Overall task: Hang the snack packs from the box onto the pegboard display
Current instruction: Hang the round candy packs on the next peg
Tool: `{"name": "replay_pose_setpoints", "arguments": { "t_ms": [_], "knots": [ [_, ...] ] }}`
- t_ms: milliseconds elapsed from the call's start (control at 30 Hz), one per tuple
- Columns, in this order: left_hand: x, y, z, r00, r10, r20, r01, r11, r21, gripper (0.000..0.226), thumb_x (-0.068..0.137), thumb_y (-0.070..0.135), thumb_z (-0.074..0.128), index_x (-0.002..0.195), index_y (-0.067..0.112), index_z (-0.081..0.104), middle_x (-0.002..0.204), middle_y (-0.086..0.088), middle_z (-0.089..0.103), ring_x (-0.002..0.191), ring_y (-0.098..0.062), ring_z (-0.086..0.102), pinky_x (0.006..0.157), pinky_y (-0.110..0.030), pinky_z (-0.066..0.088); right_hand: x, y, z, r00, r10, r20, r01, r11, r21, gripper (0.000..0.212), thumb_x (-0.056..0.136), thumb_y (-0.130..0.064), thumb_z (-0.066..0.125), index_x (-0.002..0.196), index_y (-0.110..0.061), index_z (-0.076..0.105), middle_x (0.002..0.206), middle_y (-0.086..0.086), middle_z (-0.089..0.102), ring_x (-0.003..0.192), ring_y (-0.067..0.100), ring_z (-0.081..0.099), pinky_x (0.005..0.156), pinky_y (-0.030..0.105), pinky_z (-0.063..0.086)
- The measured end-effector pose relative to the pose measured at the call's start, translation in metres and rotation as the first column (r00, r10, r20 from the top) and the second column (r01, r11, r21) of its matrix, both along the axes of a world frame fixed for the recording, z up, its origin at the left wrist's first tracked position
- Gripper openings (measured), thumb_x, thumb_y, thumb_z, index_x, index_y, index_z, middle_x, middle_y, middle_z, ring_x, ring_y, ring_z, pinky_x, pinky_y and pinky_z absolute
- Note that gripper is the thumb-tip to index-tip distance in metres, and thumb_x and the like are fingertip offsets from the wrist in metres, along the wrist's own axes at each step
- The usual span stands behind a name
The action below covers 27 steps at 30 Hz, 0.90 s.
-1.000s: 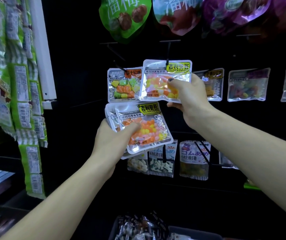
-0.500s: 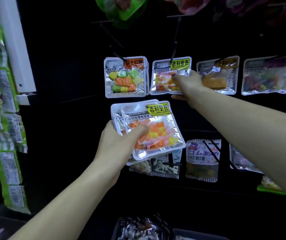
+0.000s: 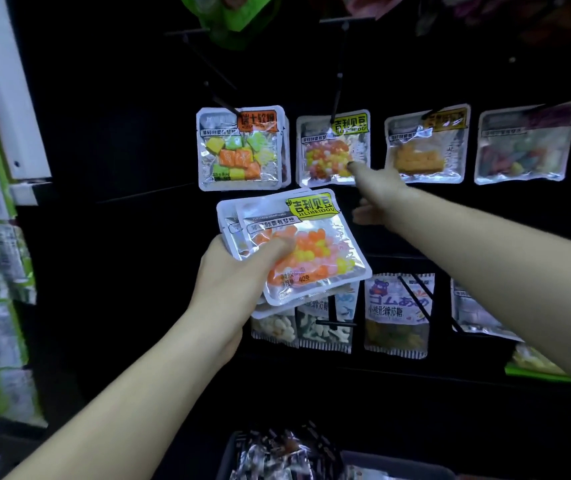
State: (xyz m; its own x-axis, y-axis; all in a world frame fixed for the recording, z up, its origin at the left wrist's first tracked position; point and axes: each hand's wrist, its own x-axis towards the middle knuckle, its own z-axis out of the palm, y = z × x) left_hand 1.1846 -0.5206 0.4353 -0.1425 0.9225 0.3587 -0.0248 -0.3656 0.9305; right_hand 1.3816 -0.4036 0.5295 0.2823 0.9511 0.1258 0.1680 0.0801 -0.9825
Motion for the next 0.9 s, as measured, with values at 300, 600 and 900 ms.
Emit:
{"name": "replay_pose_setpoints", "arguments": {
  "t_ms": [300, 600, 900],
  "knots": [
    [0.004, -0.028, 0.015, 0.998, 0.015, 0.067, -0.012, 0.999, -0.036, 0.02, 0.088, 0.03, 0.082, 0.106, 0.025, 0.074, 0.098, 0.005, 0.081, 0.093, -0.017, 0.078, 0.093, -0.047, 0.06, 0.011, -0.109, -0.013, 0.716, 0.668, 0.204, -0.604, 0.739, -0.299, 0.043, 0.082, -0.062, 0.075, 0.09, -0.02, 0.074, 0.083, 0.01, 0.06, 0.079, 0.025, 0.053, 0.071, 0.03, 0.047],
    [0.003, -0.054, 0.027, 0.988, -0.004, 0.156, 0.031, 0.984, -0.173, 0.042, 0.08, 0.053, 0.083, 0.109, 0.022, 0.08, 0.103, 0.004, 0.082, 0.105, -0.023, 0.076, 0.095, -0.05, 0.06, 0.016, -0.133, -0.015, 0.783, 0.612, 0.108, -0.595, 0.789, -0.153, 0.021, 0.097, -0.016, 0.069, 0.118, -0.013, 0.071, 0.105, 0.002, 0.074, 0.081, 0.012, 0.066, 0.056, 0.024, 0.053],
    [-0.005, -0.057, 0.023, 0.98, 0.152, 0.131, -0.12, 0.967, -0.223, 0.06, 0.069, 0.057, 0.086, 0.118, 0.028, 0.067, 0.117, 0.007, 0.069, 0.112, -0.02, 0.064, 0.105, -0.054, 0.052, 0.026, -0.137, 0.012, 0.901, 0.424, 0.097, -0.432, 0.847, 0.31, 0.029, 0.098, -0.013, 0.068, 0.126, -0.017, 0.061, 0.109, 0.003, 0.075, 0.082, 0.013, 0.071, 0.062, 0.028, 0.056]
  ]
}}
